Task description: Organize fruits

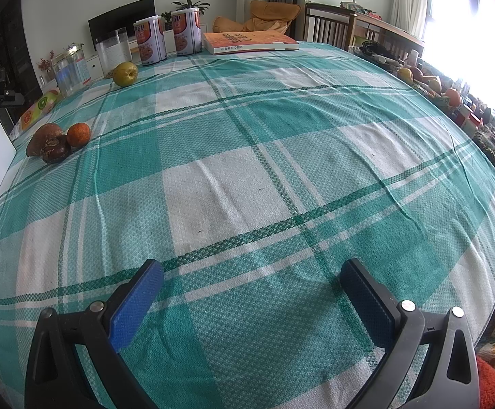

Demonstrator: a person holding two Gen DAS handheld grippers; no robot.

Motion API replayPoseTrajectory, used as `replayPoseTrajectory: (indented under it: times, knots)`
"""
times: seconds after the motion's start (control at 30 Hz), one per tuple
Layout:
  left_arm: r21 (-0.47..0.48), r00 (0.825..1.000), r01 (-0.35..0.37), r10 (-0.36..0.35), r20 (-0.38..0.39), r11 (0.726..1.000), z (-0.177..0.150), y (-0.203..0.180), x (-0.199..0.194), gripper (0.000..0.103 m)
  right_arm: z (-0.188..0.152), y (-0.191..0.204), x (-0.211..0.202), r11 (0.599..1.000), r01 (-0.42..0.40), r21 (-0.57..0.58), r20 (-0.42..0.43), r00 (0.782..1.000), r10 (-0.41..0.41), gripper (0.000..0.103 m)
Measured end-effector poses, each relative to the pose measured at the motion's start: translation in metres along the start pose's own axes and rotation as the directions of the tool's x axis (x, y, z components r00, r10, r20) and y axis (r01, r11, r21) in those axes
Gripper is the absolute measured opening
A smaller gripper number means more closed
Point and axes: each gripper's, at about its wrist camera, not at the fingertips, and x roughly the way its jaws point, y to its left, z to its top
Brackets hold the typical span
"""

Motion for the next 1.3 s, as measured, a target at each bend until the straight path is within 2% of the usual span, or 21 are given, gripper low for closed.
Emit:
replayPoseTrajectory:
  times: [0.07, 0.13, 0.2, 0.3, 0.37, 0.4, 0.43, 0.47, 0.53, 0.6, 0.63, 0.77, 0.8, 0.83, 0.87, 0.97, 1.03, 1.17, 1.3]
  knots:
    - [0.040, 0.998, 0.011, -0.009, -0.068, 0.999, 0.012, -0.001, 0.030, 0.091, 0.000, 0.000, 0.000, 1.000, 0.000, 0.000, 0.000, 1.000, 0.000, 0.103]
    - [0.065, 0.989, 0.060, -0.051, -0.139, 0.996, 0.015, 0.001, 0.056, 0.091, 0.000, 0.000, 0.000, 1.000, 0.001, 0.000, 0.000, 1.000, -0.001, 0.103]
    - [0.093, 0.973, 0.073, -0.050, -0.225, 0.993, 0.010, 0.003, 0.074, 0.091, 0.000, 0.000, 0.000, 1.000, 0.001, 0.000, 0.000, 1.000, -0.001, 0.103]
    - [0.146, 0.941, 0.123, -0.068, -0.331, 0.982, -0.001, 0.005, 0.073, 0.089, 0.000, 0.000, 0.000, 1.000, 0.001, 0.000, 0.000, 1.000, -0.001, 0.103]
    - [0.168, 0.888, 0.205, -0.111, -0.446, 0.964, -0.010, 0.004, 0.062, 0.089, 0.000, 0.000, 0.000, 1.000, 0.002, 0.000, -0.001, 1.000, -0.002, 0.103]
    - [0.145, 0.850, 0.246, -0.141, -0.508, 0.958, -0.013, 0.005, 0.057, 0.089, 0.001, 0.000, 0.000, 1.000, 0.001, -0.001, 0.000, 1.000, -0.001, 0.103]
    - [0.124, 0.818, 0.274, -0.163, -0.551, 0.954, -0.016, 0.007, 0.051, 0.089, 0.001, 0.000, 0.001, 1.000, 0.002, -0.001, -0.001, 1.000, -0.002, 0.103]
    - [0.129, 0.821, 0.276, -0.164, -0.547, 0.952, -0.015, 0.008, 0.044, 0.089, 0.000, 0.000, 0.001, 1.000, 0.002, -0.001, -0.001, 1.000, -0.002, 0.103]
    - [0.165, 0.876, 0.222, -0.122, -0.466, 0.961, -0.007, 0.010, 0.033, 0.089, 0.000, 0.000, 0.001, 1.000, 0.002, -0.001, -0.001, 1.000, -0.002, 0.103]
    - [0.152, 0.909, 0.161, -0.087, -0.408, 0.975, 0.000, 0.015, 0.038, 0.089, 0.000, 0.000, 0.001, 1.000, 0.000, -0.001, -0.001, 1.000, 0.000, 0.103]
    - [0.134, 0.917, 0.134, -0.072, -0.391, 0.982, 0.003, 0.017, 0.046, 0.089, 0.000, 0.000, 0.001, 1.000, -0.001, -0.001, -0.001, 1.000, 0.001, 0.103]
    - [0.124, 0.932, 0.069, -0.019, -0.361, 0.990, 0.002, 0.015, 0.070, 0.088, 0.000, -0.001, 0.000, 1.000, -0.004, 0.000, -0.001, 1.000, 0.004, 0.103]
    - [0.143, 0.941, 0.049, 0.003, -0.338, 0.988, 0.000, 0.012, 0.071, 0.080, 0.000, -0.001, 0.000, 1.000, -0.003, -0.001, -0.001, 1.000, 0.003, 0.103]
    - [0.177, 0.952, 0.027, 0.028, -0.305, 0.984, -0.002, 0.008, 0.069, 0.050, 0.000, -0.001, 0.001, 1.000, -0.002, -0.002, -0.001, 1.000, 0.002, 0.103]
    - [0.202, 0.954, 0.025, 0.037, -0.297, 0.979, -0.004, 0.005, 0.068, 0.042, 0.000, -0.001, 0.001, 1.000, -0.001, -0.002, -0.002, 1.000, 0.001, 0.103]
    - [0.221, 0.955, 0.011, 0.055, -0.291, 0.975, -0.009, 0.004, 0.061, 0.041, 0.001, -0.002, 0.001, 1.000, -0.001, -0.002, -0.002, 1.000, 0.001, 0.103]
    - [0.199, 0.958, -0.007, 0.064, -0.281, 0.980, -0.014, 0.007, 0.050, 0.041, 0.001, -0.001, 0.001, 1.000, -0.001, -0.002, -0.002, 1.000, 0.001, 0.103]
    - [0.111, 0.973, -0.010, 0.035, -0.228, 0.994, -0.030, 0.018, 0.009, 0.041, 0.001, -0.001, 0.001, 1.000, -0.001, -0.003, -0.002, 1.000, 0.001, 0.103]
    - [0.087, 0.979, 0.017, 0.001, -0.204, 0.996, -0.057, 0.012, -0.027, 0.041, 0.001, -0.001, 0.001, 1.000, -0.001, -0.003, -0.002, 1.000, 0.001, 0.103]
